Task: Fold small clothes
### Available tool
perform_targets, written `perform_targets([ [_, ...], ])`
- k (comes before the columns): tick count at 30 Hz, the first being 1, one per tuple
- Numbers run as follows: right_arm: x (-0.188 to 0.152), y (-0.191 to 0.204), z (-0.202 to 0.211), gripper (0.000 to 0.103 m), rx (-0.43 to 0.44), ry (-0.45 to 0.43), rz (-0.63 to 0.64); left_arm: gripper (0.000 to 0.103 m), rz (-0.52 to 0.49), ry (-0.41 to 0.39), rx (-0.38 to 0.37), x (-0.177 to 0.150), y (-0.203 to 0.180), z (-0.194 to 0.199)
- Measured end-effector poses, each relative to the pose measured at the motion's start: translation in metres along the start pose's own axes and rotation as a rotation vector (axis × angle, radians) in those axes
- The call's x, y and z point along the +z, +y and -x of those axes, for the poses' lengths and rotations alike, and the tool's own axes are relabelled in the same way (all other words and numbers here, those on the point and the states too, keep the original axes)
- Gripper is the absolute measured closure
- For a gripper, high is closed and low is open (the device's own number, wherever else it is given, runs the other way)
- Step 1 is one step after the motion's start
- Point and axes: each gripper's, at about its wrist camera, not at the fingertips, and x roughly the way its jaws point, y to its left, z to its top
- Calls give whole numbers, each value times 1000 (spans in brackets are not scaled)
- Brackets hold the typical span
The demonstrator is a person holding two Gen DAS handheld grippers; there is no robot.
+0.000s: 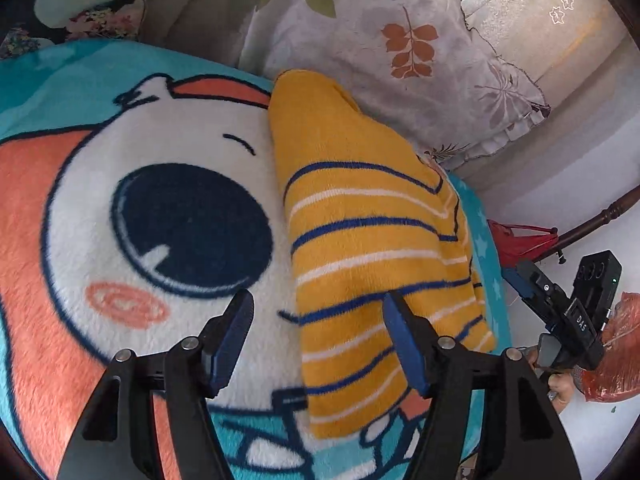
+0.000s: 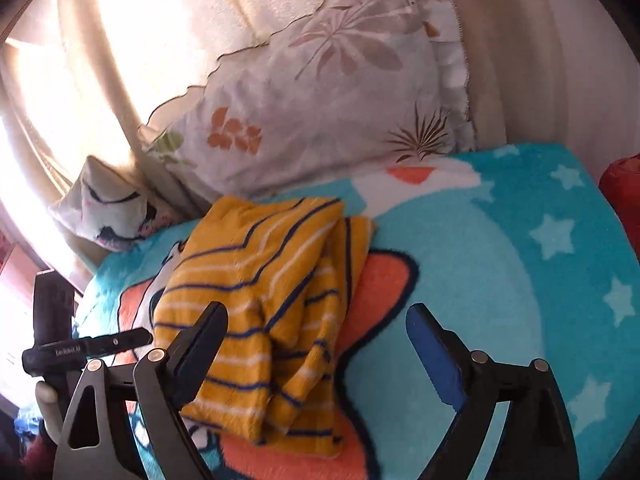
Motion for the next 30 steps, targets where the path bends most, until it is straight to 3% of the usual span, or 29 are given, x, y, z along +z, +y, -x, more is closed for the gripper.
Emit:
perform_targets([
  [3, 14, -14, -40, 9, 41, 81, -80, 28, 34, 58, -69, 11, 3, -33],
  [6, 14, -9, -84, 12, 68, 161, -90, 24, 34, 60, -130, 9, -3, -41],
  [8, 9, 0, -108, 43, 170, 216, -116, 51, 7, 80, -108, 5, -9, -41],
  [10, 12, 11, -111, 59, 185, 207, -121, 67, -40, 70, -92, 9, -17, -27],
  [13, 24, 22, -92, 69, 261, 142, -123, 69, -73, 5, -91, 22, -27, 9],
  [15, 29, 26, -78, 69, 306, 96, -121, 69, -124, -39, -43, 27, -37, 28],
  [17, 29, 31, -74, 68, 290, 83, -93, 59, -132, -38, 34, 27, -39, 31],
  [20, 17, 32, -86, 60, 125, 118, -52, 59, -146, 35, 169, 14, -31, 13],
  [22, 10, 33, -83, 60, 57, 126, -27, 59, -166, 67, 215, -1, -23, 8],
  [27, 6, 66, -32, 60, 6, 20, 113, 58, -104, 49, 155, -32, -4, 27],
  [30, -3, 98, -17, 60, 60, 6, 195, 57, -78, -26, 147, -48, -4, 42],
])
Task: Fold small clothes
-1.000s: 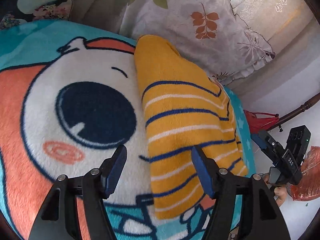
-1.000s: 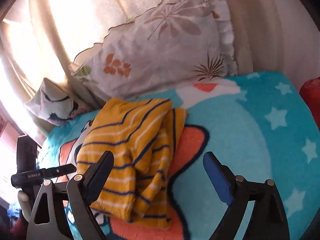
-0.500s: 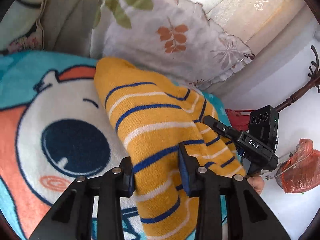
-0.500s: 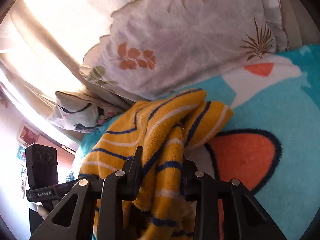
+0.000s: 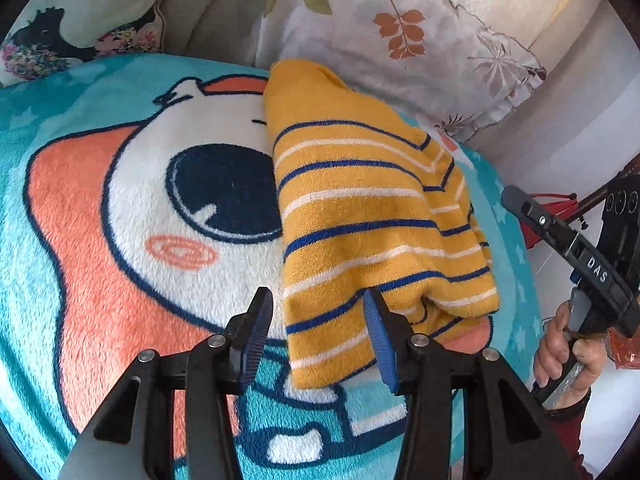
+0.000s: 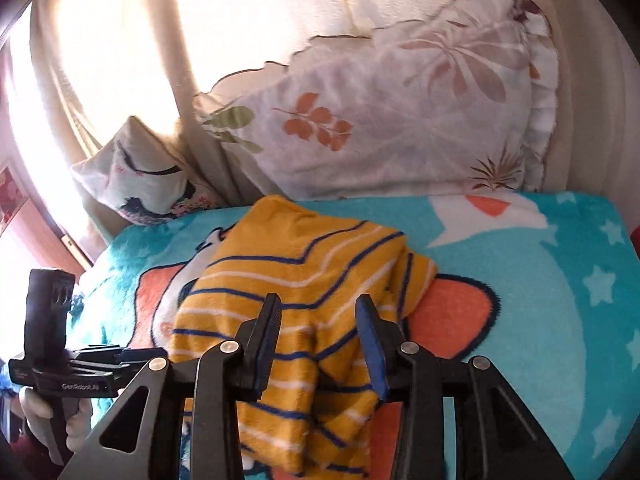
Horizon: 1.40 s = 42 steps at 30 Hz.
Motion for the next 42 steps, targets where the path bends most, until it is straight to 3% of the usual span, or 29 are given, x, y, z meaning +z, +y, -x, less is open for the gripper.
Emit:
perform_targets([
  [3, -16, 22, -16, 60, 42, 61, 37, 54, 27, -75, 19, -15, 4, 21],
  [7, -59, 18, -46, 61, -39, 221, 19, 37, 27, -216, 132, -31, 9, 55],
  [10, -72, 8, -27, 60, -8, 159, -53, 30, 13, -344, 253, -43, 10, 80],
  [13, -78, 10, 3, 43, -51, 81, -103, 22, 2, -429, 346, -52, 8, 96],
  [17, -90, 22, 31, 41, -66, -2, -129, 7, -50, -548, 443, -62, -4, 114],
  [19, -94, 33, 42, 36, -98, -33, -121, 4, -87, -584, 478, -69, -13, 120],
  [23, -99, 42, 50, 33, -99, -54, -136, 3, -132, -581, 558, -81, -27, 121],
  [26, -101, 49, 49, 32, -99, -50, -135, 1, -161, -577, 577, -91, -34, 117],
  [36, -118, 64, 50, 29, -160, -23, -100, 1, -150, -375, 430, -109, -39, 89],
  [42, -125, 66, 52, 28, -183, -15, -89, 1, -159, -329, 408, -117, -43, 79],
])
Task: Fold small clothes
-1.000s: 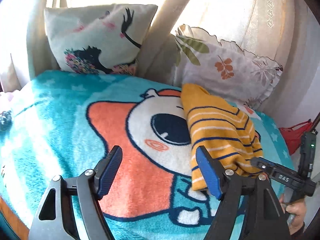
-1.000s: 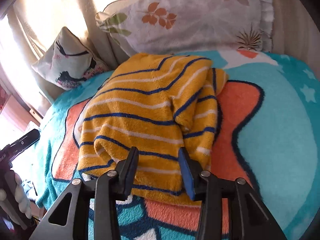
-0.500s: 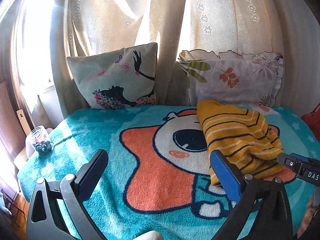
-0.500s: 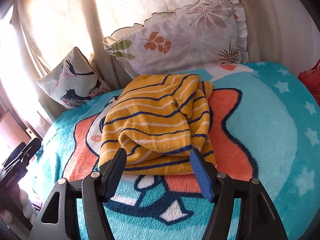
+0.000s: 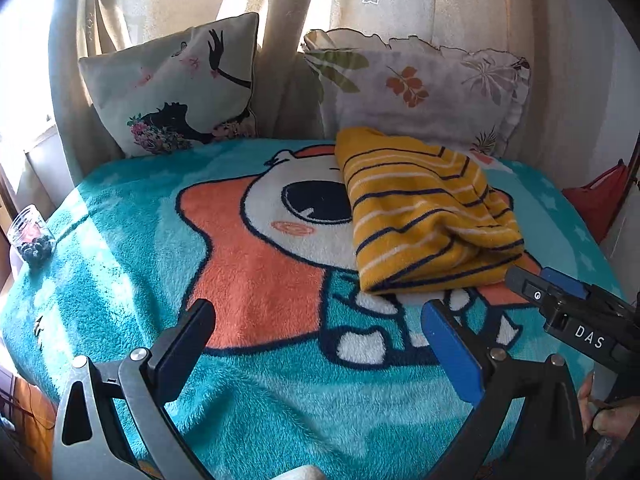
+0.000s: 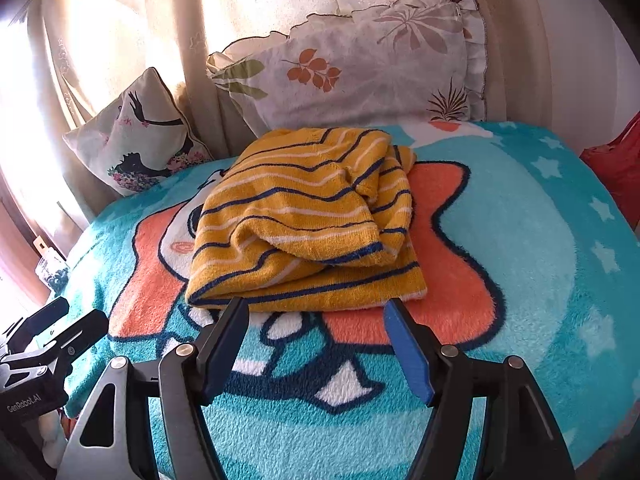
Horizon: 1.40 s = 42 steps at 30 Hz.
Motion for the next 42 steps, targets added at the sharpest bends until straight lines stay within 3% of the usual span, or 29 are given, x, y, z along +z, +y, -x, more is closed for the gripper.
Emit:
perform_targets([
  [14, -3, 6, -10, 26, -23, 33, 28, 1, -8, 68, -55, -7, -5, -14],
  [42, -4, 16, -36, 25, -73, 90, 65, 1, 20, 157, -78, -14, 3, -45],
])
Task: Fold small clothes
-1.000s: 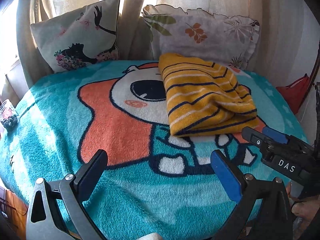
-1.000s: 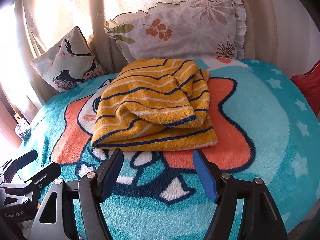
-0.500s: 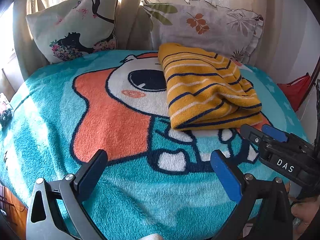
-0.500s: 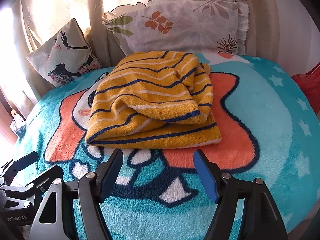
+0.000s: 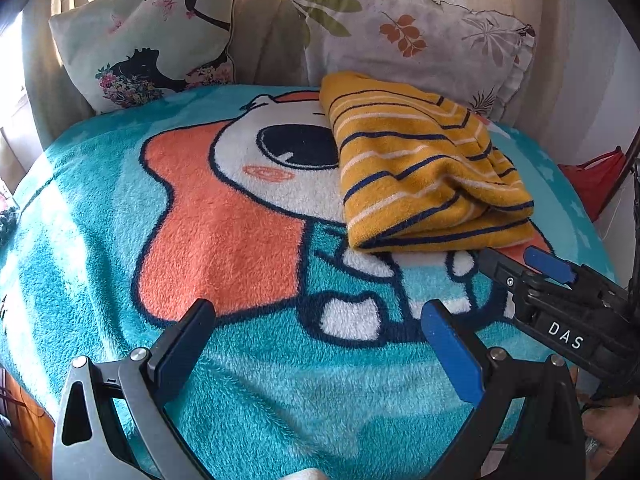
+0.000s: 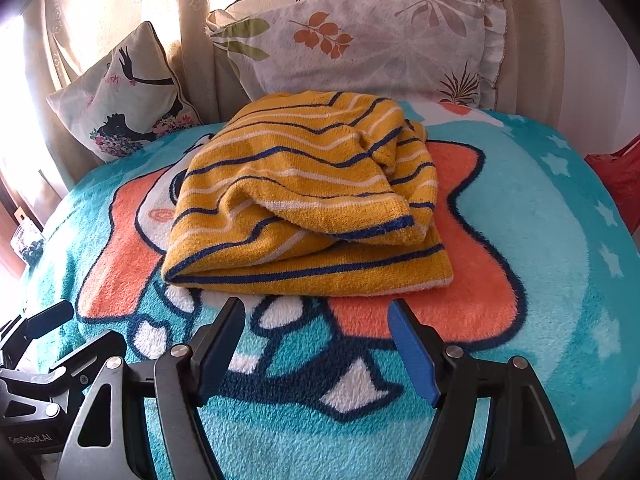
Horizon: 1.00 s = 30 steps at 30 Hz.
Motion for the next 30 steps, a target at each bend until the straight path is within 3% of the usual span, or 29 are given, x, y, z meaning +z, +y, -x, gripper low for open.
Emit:
perform_targets([
  [25, -2, 3, -2, 24, -28, 3, 14, 1, 20, 18, -5, -3, 6, -4],
  [30, 24, -5, 11, 24, -26, -54, 13, 1, 54, 10, 8, 0, 18, -3],
])
